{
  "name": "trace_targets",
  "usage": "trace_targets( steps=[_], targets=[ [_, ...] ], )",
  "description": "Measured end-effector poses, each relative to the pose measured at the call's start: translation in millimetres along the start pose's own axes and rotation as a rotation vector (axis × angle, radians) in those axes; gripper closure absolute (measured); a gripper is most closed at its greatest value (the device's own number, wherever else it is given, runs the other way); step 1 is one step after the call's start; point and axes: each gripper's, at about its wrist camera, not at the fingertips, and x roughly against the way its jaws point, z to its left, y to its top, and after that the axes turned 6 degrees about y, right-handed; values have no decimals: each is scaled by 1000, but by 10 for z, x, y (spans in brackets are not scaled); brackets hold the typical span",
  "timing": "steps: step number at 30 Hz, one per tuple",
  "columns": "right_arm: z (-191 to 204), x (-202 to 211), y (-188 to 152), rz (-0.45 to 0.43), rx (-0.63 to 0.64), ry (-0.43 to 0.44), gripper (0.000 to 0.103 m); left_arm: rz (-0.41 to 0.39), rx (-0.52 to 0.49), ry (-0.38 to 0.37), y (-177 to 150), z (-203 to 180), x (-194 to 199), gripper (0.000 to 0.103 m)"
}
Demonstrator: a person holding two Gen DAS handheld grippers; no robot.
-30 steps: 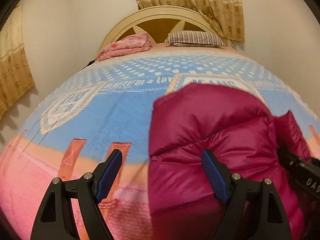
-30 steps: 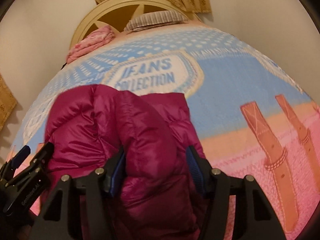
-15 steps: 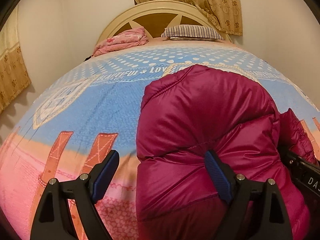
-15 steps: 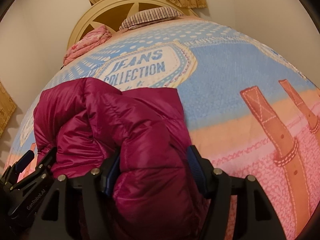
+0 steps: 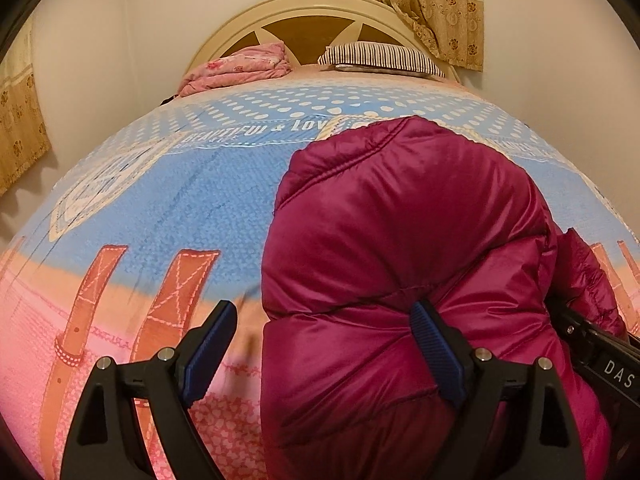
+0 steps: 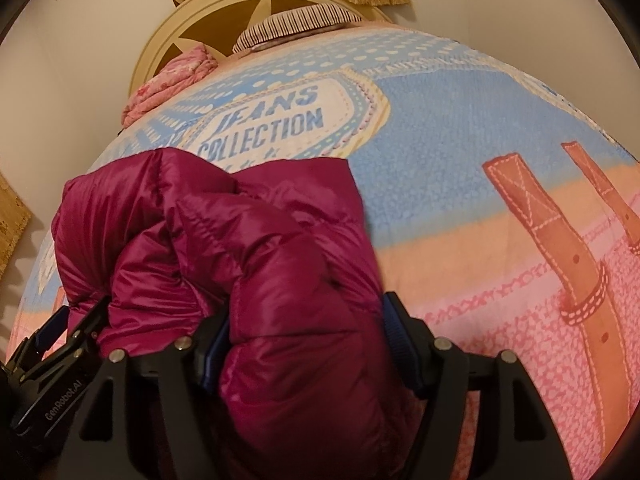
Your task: Fold large clothes
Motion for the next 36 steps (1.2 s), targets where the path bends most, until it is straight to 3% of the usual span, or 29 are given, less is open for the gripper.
trace_targets(
  steps=[16,23,29,33,36],
  targets=[
    [-13,0,-17,1,4,-1,32,2,-10,3,9,-13,9,14],
    [-12,88,12,4,4,23,32,24,-42,-35,116,47,177,14],
    [271,601,155,-177,91,-11,33,-11,-47,-8,147,10,239,14],
    [409,386,295,-123,143,-9,59,-81,27,-21,443,176,269,14],
    [311,255,327,-110,108,-7,64,-40,82,-17,640,245,80,14]
  ],
)
